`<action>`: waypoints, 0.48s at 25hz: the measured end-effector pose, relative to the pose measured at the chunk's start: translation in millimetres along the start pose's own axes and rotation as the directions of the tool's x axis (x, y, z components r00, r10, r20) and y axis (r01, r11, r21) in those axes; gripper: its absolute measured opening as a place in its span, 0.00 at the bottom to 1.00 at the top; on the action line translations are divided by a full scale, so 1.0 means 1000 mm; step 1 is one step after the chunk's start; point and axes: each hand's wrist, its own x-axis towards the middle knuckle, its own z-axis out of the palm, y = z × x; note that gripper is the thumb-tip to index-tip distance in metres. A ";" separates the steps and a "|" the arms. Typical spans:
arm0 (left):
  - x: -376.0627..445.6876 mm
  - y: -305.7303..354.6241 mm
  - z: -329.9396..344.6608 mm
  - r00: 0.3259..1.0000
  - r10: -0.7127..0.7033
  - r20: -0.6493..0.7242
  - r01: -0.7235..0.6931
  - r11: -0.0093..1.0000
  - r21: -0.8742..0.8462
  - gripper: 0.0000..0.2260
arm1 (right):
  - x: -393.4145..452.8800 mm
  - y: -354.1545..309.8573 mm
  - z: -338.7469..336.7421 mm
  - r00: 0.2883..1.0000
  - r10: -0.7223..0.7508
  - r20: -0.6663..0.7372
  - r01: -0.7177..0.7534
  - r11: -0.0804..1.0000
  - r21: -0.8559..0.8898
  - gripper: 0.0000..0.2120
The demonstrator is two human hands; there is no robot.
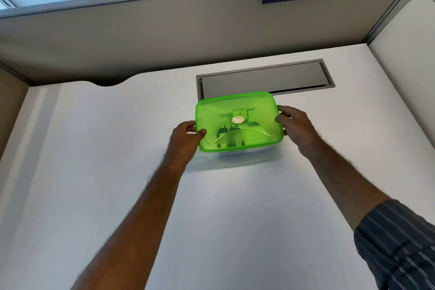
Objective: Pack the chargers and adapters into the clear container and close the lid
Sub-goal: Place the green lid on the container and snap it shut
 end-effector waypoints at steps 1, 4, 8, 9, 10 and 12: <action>0.003 0.003 0.001 1.000 0.015 -0.001 -0.015 1.000 0.002 0.18 | 0.005 -0.002 0.001 1.000 -0.007 -0.010 0.007 1.000 0.005 0.17; 0.014 0.006 0.006 0.999 0.033 0.003 -0.033 0.999 -0.012 0.20 | 0.019 -0.004 0.003 0.998 -0.040 -0.056 0.040 0.999 -0.004 0.16; 0.025 0.009 0.010 0.999 0.046 -0.015 -0.046 0.998 -0.043 0.23 | 0.028 -0.004 0.008 0.987 -0.105 -0.121 0.102 0.994 -0.028 0.15; 0.026 0.010 0.011 0.999 0.048 -0.021 -0.049 0.997 -0.054 0.23 | 0.029 -0.003 0.009 0.985 -0.105 -0.138 0.103 0.994 -0.027 0.15; 0.027 0.009 0.012 0.999 0.049 -0.025 -0.050 0.996 -0.070 0.24 | 0.029 -0.001 0.010 0.983 -0.104 -0.149 0.102 0.995 -0.018 0.15; 0.026 0.007 0.013 0.998 0.052 -0.026 -0.054 0.994 -0.091 0.26 | 0.028 0.002 0.012 0.983 -0.091 -0.159 0.095 0.995 0.020 0.16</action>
